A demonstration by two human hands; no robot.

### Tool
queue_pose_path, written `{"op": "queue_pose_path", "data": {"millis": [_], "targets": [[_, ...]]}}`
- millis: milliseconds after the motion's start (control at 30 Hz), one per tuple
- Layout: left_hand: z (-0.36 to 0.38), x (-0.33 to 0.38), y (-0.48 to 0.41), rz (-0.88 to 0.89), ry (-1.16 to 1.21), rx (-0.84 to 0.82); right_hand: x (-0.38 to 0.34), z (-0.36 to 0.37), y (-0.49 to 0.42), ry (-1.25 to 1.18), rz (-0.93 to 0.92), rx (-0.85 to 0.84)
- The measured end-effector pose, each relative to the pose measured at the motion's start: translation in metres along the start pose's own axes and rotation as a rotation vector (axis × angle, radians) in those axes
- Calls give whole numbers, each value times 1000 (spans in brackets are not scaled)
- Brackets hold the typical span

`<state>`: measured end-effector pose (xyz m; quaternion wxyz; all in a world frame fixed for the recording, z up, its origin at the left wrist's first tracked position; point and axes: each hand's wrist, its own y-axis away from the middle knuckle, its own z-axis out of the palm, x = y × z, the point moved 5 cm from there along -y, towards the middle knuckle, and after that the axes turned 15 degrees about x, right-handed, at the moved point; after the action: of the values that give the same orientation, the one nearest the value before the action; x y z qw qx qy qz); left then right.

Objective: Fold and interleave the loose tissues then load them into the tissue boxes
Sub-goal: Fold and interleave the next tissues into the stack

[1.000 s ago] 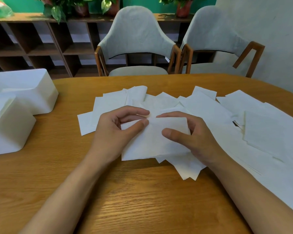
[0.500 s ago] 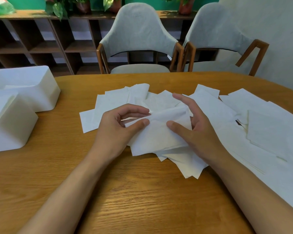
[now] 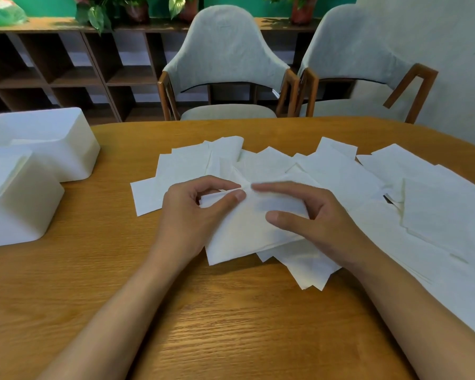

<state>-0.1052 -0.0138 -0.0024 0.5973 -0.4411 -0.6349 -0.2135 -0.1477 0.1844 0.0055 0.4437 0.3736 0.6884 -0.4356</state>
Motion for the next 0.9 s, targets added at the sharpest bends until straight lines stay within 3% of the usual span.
{"op": "queue_pose_path", "data": {"millis": [167,400,567,667,800,900], "targets": [[6,7,7,5,72,18,10,-2,-4,95,35,124],[12,-2,14,-110,168,75,0,5,1,36,-2,56],[8,4,7,-88,178,-12,8,-6,-5,57,26,173],[4,5,5,-82,191,10,10,-11,-7,100,38,157],[0,3,4,16,148,90,7,-31,-13,115,0,295],[6,7,10,256,-80,-2,9,-49,-18,154,-19,423]]}}
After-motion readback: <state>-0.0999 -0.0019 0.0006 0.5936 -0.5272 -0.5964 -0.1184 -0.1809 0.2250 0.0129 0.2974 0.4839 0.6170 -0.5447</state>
